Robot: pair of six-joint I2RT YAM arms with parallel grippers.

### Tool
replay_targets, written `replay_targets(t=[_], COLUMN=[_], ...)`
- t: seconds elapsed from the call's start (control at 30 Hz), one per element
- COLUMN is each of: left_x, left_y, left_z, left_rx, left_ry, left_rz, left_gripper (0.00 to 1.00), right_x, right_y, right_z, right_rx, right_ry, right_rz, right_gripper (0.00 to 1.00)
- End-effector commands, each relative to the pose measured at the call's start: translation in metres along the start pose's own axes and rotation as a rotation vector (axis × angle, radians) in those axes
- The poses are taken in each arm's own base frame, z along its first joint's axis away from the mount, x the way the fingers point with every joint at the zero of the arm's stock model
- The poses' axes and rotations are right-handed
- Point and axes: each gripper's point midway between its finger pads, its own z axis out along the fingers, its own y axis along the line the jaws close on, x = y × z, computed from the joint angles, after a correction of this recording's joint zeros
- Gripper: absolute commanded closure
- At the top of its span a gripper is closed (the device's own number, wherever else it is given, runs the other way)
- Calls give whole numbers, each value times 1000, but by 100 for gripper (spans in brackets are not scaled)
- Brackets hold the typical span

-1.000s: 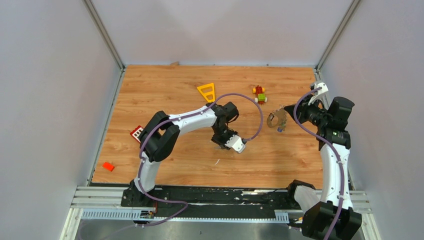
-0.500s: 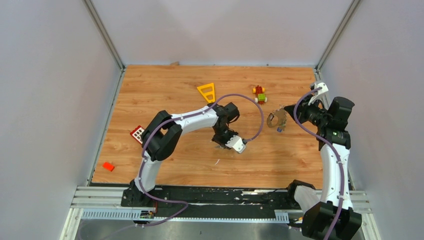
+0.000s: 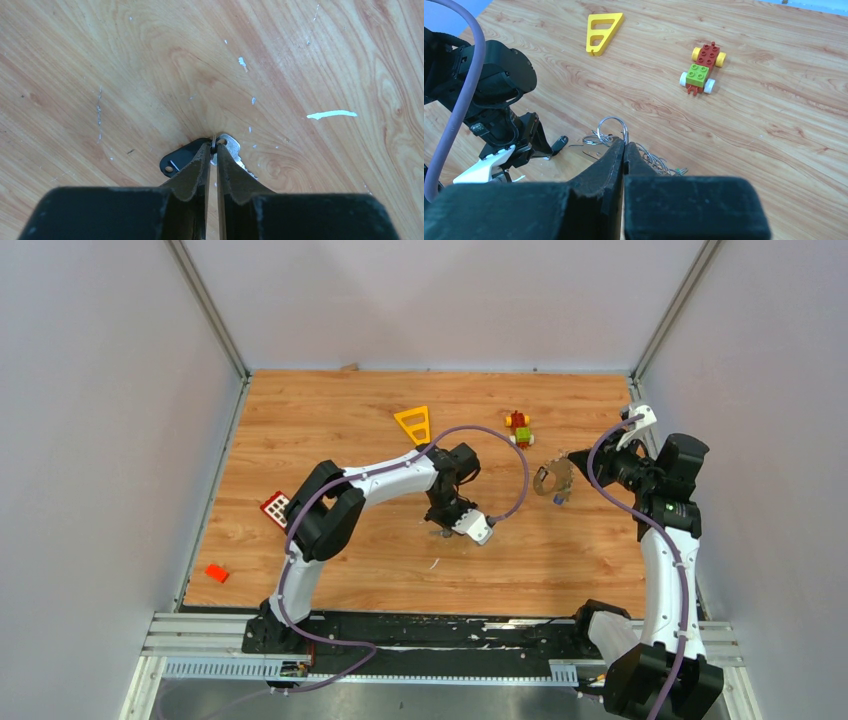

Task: Put the keys on the keyring
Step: Pick up the key from the center of the board.

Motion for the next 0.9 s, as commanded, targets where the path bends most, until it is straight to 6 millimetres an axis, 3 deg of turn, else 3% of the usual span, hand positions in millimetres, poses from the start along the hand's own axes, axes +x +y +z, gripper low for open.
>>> replay_targets(t=[0.0, 0.37, 0.6, 0.87], left_x=[-4, -2, -2, -15], left_y=[2, 3, 3, 4], left_z=[-1, 2, 1, -22], left_rx=[12, 14, 13, -46], left_ry=[-23, -20, -16, -69], left_rz=[1, -3, -8, -53], left_gripper=[85, 83, 97, 100], right_x=[-17, -18, -18, -18], right_y=[6, 6, 6, 11], right_z=[-4, -4, -4, -2], right_rx=[-16, -17, -17, -52], right_ry=[-57, -59, -59, -65], right_rz=[-52, -54, -55, -61], right_gripper=[100, 100, 100, 100])
